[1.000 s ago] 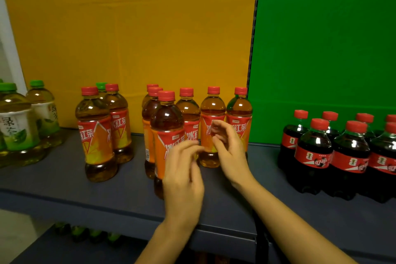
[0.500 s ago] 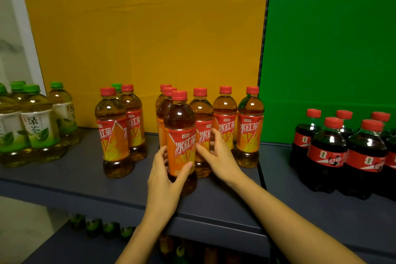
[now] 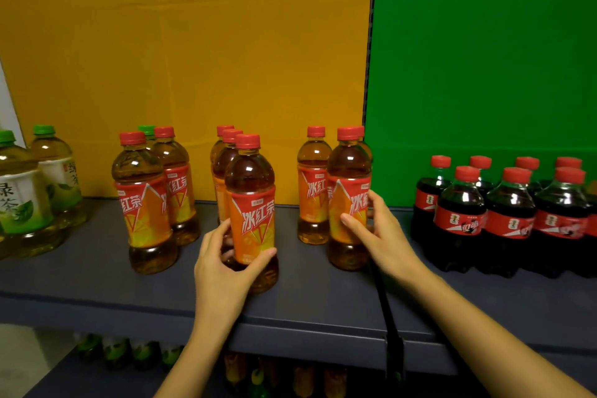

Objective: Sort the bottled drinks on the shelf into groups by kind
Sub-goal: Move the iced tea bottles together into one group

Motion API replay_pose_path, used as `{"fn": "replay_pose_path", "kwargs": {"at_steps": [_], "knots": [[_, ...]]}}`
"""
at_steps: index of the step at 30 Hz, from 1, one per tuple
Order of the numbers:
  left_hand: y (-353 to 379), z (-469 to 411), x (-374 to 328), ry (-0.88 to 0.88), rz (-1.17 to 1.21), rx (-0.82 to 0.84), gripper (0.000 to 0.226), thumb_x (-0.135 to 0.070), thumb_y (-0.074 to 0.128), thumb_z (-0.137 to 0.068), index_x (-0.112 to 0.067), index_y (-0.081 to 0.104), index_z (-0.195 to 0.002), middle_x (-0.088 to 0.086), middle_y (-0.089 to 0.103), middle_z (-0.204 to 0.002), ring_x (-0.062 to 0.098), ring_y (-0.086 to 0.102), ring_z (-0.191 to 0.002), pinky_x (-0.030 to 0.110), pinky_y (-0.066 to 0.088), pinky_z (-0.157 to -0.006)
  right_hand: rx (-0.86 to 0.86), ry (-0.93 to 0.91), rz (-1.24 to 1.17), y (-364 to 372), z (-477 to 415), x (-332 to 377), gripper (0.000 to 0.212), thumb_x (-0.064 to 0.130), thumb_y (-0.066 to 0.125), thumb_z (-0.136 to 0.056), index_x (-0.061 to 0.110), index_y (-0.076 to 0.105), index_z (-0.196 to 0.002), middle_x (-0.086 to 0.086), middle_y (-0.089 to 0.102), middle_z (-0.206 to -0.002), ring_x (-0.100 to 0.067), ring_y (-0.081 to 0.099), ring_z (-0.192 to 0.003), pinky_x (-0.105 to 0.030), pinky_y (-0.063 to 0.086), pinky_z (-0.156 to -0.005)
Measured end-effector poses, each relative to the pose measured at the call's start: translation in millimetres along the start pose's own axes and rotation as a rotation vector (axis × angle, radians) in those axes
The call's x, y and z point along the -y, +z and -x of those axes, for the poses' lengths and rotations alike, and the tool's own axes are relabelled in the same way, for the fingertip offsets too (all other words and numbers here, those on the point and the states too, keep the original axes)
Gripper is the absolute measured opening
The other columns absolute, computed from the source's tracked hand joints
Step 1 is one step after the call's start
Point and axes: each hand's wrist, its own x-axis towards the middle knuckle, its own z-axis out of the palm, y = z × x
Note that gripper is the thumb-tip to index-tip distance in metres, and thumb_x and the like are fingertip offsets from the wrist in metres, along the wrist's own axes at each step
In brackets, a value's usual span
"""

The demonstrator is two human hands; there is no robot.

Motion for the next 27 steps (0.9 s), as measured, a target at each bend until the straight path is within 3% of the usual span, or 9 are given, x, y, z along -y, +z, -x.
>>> {"fn": "replay_pose_path", "kwargs": {"at_steps": [2, 7, 12, 16, 22, 27], "knots": [[1.9, -2.1, 0.2, -0.008, 0.043, 0.032, 0.075, -0.016, 0.081, -0.065, -0.014, 0.046, -0.132, -0.019, 0.049, -0.107, 0.002, 0.052, -0.097, 0.012, 0.041, -0.077, -0.027, 0.019, -0.021, -4.7, 3.2, -3.6, 0.086, 0.064, 0.056, -0.071, 0.024, 0.027, -0.141, 0.002, 0.049, -0.134, -0.012, 0.05, -0.121, -0.044, 0.042, -0.105], [14.1, -12.6, -0.8, -0.043, 0.122, 0.137, 0.074, -0.016, 0.08, -0.065, -0.015, 0.047, -0.131, -0.003, 0.053, -0.119, 0.003, 0.054, -0.101, 0.017, 0.045, -0.082, -0.067, 0.016, -0.02, -2.0, 5.6, -8.4, 0.079, 0.057, 0.054, -0.076, 0.024, 0.026, -0.142, 0.002, 0.048, -0.135, -0.011, 0.049, -0.122, -0.042, 0.041, -0.105], [36.1, -23.8, -12.2, -0.092, 0.19, 0.279, 0.062, -0.012, 0.076, -0.071, -0.025, 0.043, -0.122, -0.019, 0.053, -0.101, -0.008, 0.052, -0.091, 0.014, 0.044, -0.081, -0.122, -0.022, 0.016, 3.6, 6.9, -9.1, 0.069, 0.045, 0.056, -0.083, 0.021, 0.026, -0.141, 0.001, 0.046, -0.136, -0.012, 0.048, -0.122, -0.035, 0.04, -0.105], [46.7, -35.9, -11.7, -0.128, 0.224, 0.393, 0.064, -0.011, 0.076, -0.071, -0.021, 0.045, -0.126, -0.013, 0.059, -0.105, 0.0, 0.058, -0.095, 0.018, 0.05, -0.081, -0.159, -0.032, 0.047, 5.8, 7.3, -10.2, 0.067, 0.038, 0.057, -0.087, 0.02, 0.023, -0.142, 0.005, 0.043, -0.133, -0.007, 0.044, -0.118, -0.024, 0.037, -0.099], [55.2, -41.1, -14.5, -0.16, 0.294, 0.455, 0.059, -0.003, 0.072, -0.073, -0.02, 0.045, -0.123, -0.012, 0.059, -0.104, -0.003, 0.059, -0.092, 0.008, 0.051, -0.07, -0.186, -0.016, 0.007, 5.0, 5.4, -13.5, 0.07, 0.04, 0.06, -0.084, 0.02, 0.024, -0.141, 0.0, 0.046, -0.136, -0.012, 0.048, -0.121, -0.033, 0.042, -0.103], [62.7, -40.2, -11.0, -0.137, 0.308, 0.492, 0.057, -0.005, 0.073, -0.073, -0.024, 0.047, -0.12, -0.01, 0.061, -0.109, 0.002, 0.06, -0.103, 0.014, 0.052, -0.081, -0.233, -0.016, 0.045, 10.0, 3.9, -11.0, 0.072, 0.04, 0.066, -0.079, 0.015, 0.03, -0.137, -0.001, 0.044, -0.131, -0.011, 0.046, -0.116, -0.03, 0.041, -0.098]]}}
